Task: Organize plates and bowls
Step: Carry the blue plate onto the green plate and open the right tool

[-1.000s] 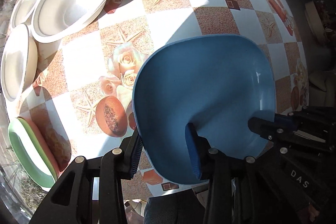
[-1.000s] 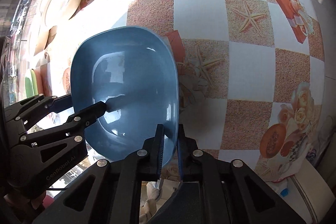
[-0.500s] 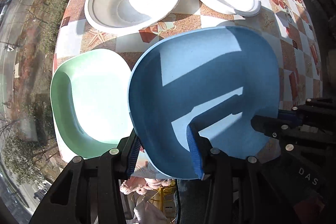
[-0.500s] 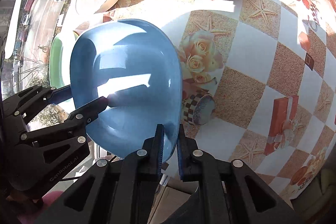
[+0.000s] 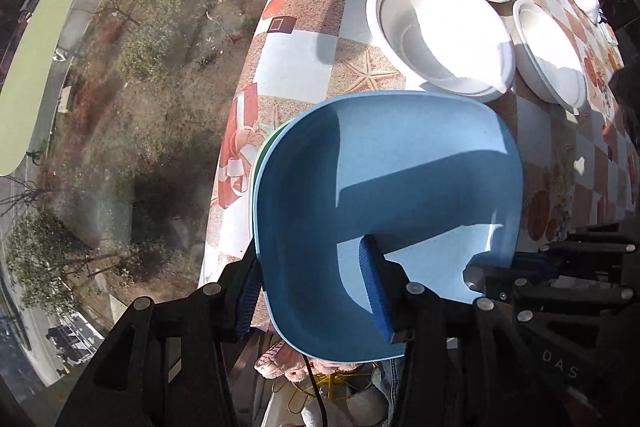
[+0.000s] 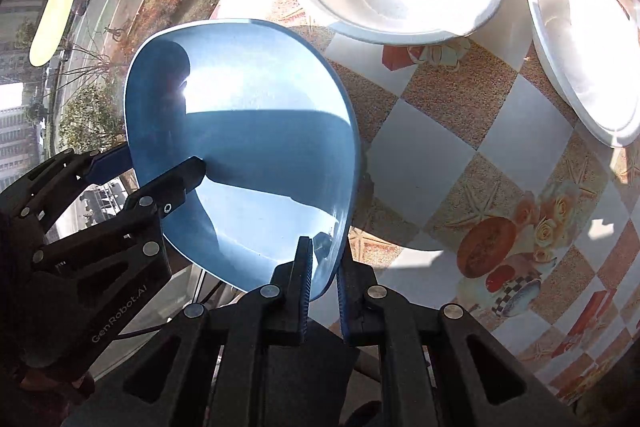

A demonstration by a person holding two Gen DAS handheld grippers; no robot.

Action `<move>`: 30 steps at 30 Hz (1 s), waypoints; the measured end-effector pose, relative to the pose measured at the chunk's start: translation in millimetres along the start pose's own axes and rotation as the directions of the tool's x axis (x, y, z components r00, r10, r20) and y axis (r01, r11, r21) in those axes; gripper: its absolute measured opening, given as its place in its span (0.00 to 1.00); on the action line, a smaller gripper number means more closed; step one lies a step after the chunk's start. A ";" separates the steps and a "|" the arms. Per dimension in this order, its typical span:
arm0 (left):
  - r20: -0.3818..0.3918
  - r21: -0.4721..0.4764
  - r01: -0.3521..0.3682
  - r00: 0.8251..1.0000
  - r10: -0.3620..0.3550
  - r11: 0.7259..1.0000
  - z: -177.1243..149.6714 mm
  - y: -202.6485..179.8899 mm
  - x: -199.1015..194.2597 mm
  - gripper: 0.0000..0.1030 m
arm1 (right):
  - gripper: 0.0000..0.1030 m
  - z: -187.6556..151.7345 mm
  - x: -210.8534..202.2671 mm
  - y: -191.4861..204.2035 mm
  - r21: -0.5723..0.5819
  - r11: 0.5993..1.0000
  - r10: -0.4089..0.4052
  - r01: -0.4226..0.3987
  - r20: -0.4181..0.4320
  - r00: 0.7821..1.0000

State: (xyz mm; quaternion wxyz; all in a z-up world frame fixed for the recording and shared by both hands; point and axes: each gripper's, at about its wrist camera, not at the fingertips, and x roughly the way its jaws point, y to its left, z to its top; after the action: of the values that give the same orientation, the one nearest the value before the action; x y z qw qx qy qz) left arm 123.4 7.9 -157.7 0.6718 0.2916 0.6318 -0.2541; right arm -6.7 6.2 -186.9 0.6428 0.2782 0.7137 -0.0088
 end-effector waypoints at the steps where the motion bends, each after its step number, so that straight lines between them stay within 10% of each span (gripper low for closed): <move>1: 0.004 0.001 -0.010 1.000 0.010 1.000 -0.2 6.3 -2.0 0.49 | 0.14 0.1 4.8 -1.4 0.014 1.000 0.018 -0.018 -0.011 1.000; 10: -0.007 -0.057 -0.055 0.998 0.054 0.997 -5.8 40.1 9.1 0.78 | 0.14 11.9 4.2 3.5 0.030 0.998 0.050 -0.049 -0.029 0.998; 14: -0.009 -0.070 -0.027 1.000 0.026 0.997 4.4 39.7 13.6 0.79 | 0.75 7.1 -23.5 -19.9 0.076 0.997 0.012 -0.013 0.023 1.000; 30: 0.084 0.066 -0.005 0.996 0.000 0.998 54.5 8.7 -2.9 0.79 | 0.77 -51.1 -70.0 -166.8 0.423 0.903 0.043 -0.075 0.086 0.995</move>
State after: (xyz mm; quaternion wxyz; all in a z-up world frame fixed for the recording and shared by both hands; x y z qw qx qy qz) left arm 167.5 -25.0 -152.5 0.6880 0.3036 0.5938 -0.2862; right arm -120.2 -142.8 -171.0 0.5926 0.4327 0.6615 -0.1551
